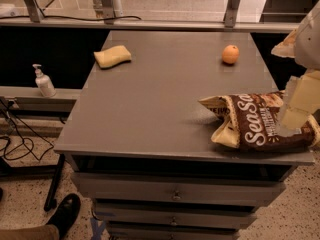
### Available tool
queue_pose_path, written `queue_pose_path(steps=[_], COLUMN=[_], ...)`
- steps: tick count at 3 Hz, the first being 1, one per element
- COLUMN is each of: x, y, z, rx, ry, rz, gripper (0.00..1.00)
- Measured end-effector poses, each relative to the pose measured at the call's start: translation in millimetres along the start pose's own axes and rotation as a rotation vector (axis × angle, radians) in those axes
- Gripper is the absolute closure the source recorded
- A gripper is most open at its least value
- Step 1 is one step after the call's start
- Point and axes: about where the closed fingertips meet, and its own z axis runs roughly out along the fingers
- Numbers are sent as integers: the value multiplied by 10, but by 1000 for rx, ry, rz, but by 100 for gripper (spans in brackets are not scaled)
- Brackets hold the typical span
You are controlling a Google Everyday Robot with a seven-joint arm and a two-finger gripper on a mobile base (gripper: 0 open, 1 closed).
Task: Move brown chip bag near sponge
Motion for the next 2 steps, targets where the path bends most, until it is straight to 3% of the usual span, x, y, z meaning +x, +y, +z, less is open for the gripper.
queue_pose_path(steps=[1,2], x=[0,55], y=[0,31], z=[0,194], rx=[0,-20], ry=[0,-24], rz=[0,39], gripper=[0,0])
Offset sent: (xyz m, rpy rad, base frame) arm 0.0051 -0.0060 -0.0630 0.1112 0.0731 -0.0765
